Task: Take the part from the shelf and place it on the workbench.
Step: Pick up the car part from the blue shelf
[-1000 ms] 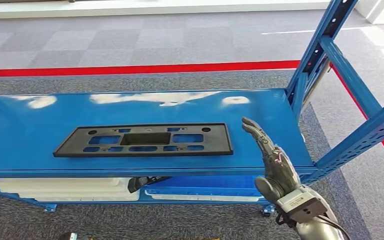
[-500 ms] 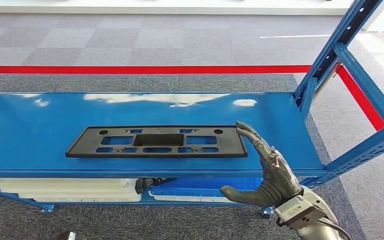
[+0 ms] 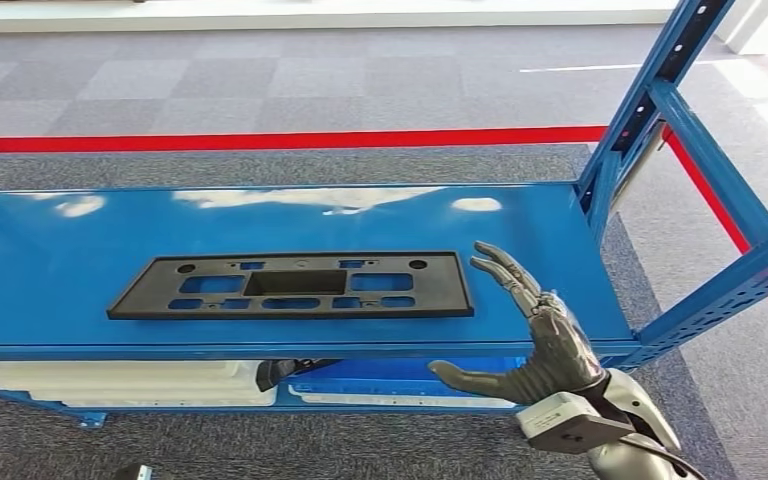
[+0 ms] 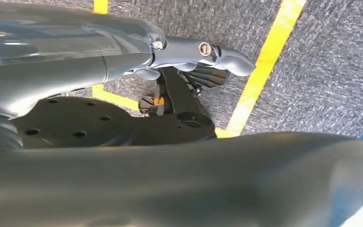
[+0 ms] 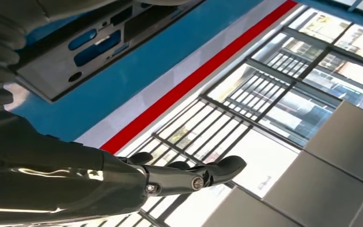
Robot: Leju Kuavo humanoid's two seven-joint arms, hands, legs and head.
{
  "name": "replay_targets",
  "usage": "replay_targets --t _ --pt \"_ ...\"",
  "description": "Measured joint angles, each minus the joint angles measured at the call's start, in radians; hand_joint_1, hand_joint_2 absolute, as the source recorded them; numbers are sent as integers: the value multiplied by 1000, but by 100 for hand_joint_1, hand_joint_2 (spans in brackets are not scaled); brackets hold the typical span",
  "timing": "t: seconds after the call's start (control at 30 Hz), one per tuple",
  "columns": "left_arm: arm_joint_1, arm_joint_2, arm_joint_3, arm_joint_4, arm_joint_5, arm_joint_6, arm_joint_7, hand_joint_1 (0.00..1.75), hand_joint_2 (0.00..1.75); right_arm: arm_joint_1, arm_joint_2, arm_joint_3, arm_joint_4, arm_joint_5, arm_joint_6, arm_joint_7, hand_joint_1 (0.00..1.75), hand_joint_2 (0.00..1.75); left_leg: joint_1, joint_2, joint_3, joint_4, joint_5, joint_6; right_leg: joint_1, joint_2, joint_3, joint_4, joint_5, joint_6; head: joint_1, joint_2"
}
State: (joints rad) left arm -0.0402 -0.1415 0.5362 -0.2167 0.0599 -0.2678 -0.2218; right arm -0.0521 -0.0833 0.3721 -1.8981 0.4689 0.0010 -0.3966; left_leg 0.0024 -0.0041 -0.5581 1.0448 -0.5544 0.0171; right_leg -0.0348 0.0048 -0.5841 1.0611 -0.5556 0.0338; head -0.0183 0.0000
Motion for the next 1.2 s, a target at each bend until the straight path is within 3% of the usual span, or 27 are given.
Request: replay_targets --t 0.4,0.7,1.2 --pt "1 3 12 0 -6 60 24 0 0 -104 9 73 31 180 -36 48 0 175 -1 0 0 0 0 -6 0 0 3 0 0 -1 0 0" --pt "1 6 13 0 -59 75 64 0 0 -113 12 136 101 286 -92 102 0 175 -2 0 0 0 -1 -7 -1 -1 3 0 0 -1 0 0" --pt "7 9 17 0 -64 101 58 0 0 -270 98 328 321 368 -56 128 0 175 -1 0 1 0 0 -7 0 0 4 0 0 -1 0 0"
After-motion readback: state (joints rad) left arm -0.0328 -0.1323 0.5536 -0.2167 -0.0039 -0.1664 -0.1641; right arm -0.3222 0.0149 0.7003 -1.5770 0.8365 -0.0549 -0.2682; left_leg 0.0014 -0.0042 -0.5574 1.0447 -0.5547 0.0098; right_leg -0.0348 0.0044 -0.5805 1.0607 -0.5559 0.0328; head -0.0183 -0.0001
